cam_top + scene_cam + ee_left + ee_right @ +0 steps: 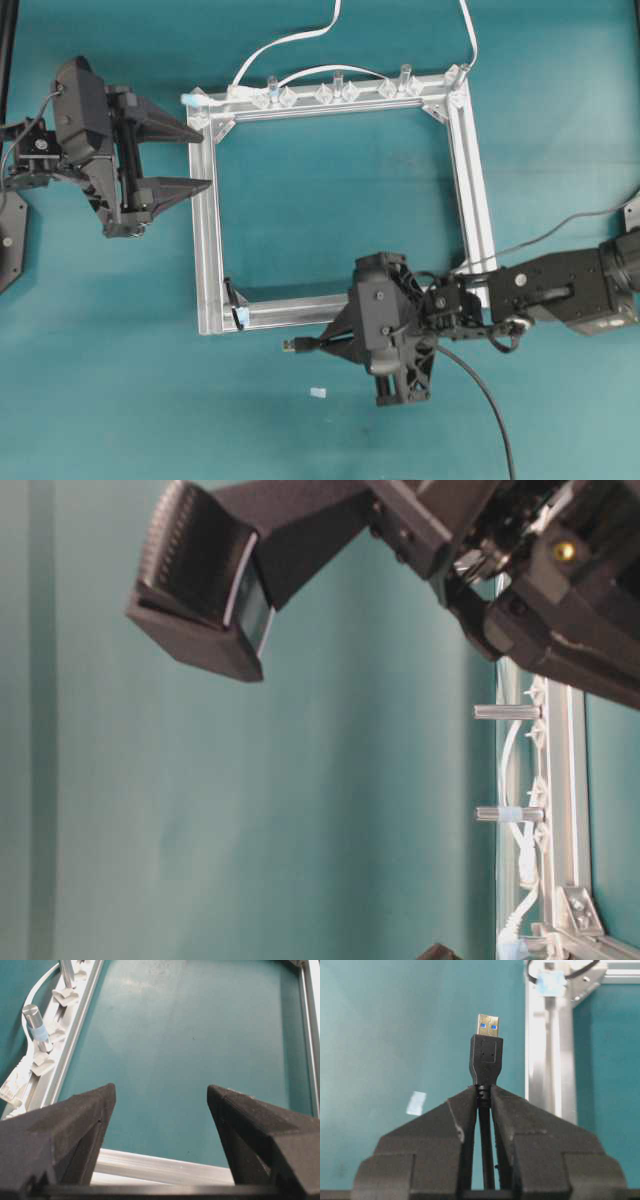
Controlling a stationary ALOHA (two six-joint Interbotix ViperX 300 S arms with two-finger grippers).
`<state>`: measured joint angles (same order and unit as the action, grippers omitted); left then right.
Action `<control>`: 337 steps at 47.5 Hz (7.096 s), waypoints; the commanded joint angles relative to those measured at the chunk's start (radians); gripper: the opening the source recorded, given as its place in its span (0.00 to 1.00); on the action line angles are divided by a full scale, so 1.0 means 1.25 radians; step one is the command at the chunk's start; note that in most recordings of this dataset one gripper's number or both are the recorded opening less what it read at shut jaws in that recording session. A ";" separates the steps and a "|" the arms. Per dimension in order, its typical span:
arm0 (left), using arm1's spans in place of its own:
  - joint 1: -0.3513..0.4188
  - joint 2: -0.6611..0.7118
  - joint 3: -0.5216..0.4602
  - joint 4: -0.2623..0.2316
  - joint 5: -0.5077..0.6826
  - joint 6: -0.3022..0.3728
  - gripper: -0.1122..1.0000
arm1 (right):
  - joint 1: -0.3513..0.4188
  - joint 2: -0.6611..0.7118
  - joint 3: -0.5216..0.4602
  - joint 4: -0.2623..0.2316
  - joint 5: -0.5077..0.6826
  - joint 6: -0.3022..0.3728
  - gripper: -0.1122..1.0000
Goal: Insert the wire through the string loop located on the left side.
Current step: 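Lift the USB plug with the right gripper toward the black cable-tie loop, then push the USB plug up through the cable-tie loop with the right gripper, then move the left gripper to the plug tip and grasp it above the loop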
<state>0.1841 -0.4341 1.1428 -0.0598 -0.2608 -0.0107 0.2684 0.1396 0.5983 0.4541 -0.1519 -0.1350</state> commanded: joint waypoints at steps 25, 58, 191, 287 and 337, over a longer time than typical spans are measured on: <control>-0.023 -0.007 -0.006 0.000 0.028 -0.005 0.83 | -0.065 -0.015 -0.021 -0.067 0.027 -0.001 0.20; -0.045 -0.007 -0.005 0.000 0.072 -0.005 0.83 | -0.079 0.028 -0.042 -0.067 0.022 -0.002 0.20; -0.076 -0.202 0.054 0.000 0.248 -0.006 0.83 | -0.096 0.161 -0.247 -0.125 0.042 -0.002 0.20; -0.272 -0.114 -0.012 -0.001 0.349 -0.075 0.83 | -0.099 0.189 -0.291 -0.125 0.040 -0.002 0.20; -0.339 0.217 -0.185 -0.001 0.287 -0.098 0.83 | -0.101 0.189 -0.288 -0.125 0.040 -0.002 0.20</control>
<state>-0.2332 -0.1626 0.9357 -0.0614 0.1058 -0.1258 0.1427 0.3988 0.2592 0.2991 -0.0951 -0.1365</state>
